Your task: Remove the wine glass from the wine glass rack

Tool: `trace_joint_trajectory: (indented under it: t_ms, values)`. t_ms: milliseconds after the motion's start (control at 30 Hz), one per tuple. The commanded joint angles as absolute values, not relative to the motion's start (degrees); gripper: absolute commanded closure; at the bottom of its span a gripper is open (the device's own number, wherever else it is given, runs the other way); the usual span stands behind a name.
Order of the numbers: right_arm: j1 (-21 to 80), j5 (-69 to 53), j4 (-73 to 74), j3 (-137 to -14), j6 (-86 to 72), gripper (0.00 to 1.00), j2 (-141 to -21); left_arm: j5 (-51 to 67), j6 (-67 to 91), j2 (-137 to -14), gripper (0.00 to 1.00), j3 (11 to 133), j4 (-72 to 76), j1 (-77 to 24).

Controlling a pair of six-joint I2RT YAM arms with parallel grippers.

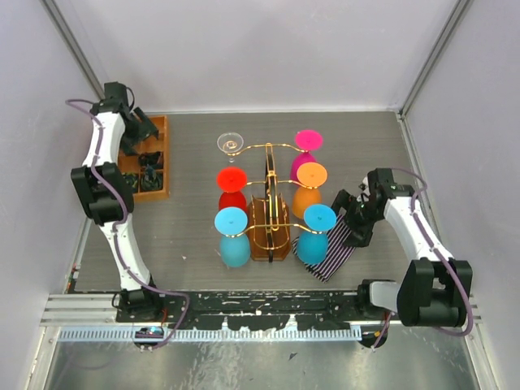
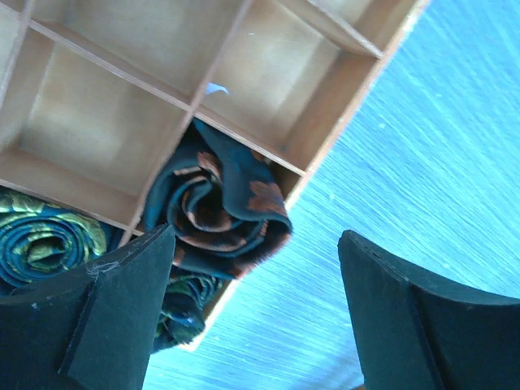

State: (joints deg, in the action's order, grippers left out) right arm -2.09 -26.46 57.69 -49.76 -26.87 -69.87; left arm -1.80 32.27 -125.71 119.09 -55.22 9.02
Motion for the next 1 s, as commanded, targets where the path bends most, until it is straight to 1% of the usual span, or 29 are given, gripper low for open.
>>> trace_joint_trajectory:
  t_ms: [0, 133, 300, 400, 600, 700, 800, 867, 967]
  values:
    - [-0.2, -27.8, 52.2, -45.7, -31.1, 0.01, -72.0, 2.1, 33.3, -122.3, 0.11, 116.2, -53.9, 8.6]
    - [2.0, -20.8, 51.3, -46.6, -31.8, 0.01, -79.1, 3.9, 33.7, -120.3, 0.11, 112.2, -51.8, 8.6]
    - [1.7, -9.4, 50.0, -53.1, -32.1, 0.01, -86.2, 8.2, 34.2, -118.5, 0.12, 108.5, -51.1, 7.5]
    - [-0.3, -4.2, 48.6, -57.3, -31.6, 0.01, -90.5, 10.5, 34.2, -116.7, 0.12, 105.3, -50.6, 5.9]
    - [-6.4, 8.4, 46.8, -70.5, -30.5, 0.01, -98.0, 12.1, 33.7, -111.5, 0.12, 99.9, -49.6, 0.9]
    - [-6.9, 16.6, 47.3, -79.0, -30.4, 0.01, -98.0, 12.2, 33.5, -109.6, 0.12, 98.0, -49.7, -1.0]
    - [-5.2, 14.4, 47.0, -81.2, -30.0, 0.01, -91.5, 11.9, 32.9, -106.9, 0.12, 95.9, -49.8, -2.3]
    - [-4.2, 6.9, 47.0, -77.9, -30.1, 0.01, -87.9, 11.8, 32.6, -105.1, 0.11, 94.4, -49.4, -2.6]
    - [-4.2, -6.0, 47.1, -70.6, -30.7, 0.01, -87.2, 11.9, 32.3, -103.6, 0.11, 92.9, -49.0, -2.6]
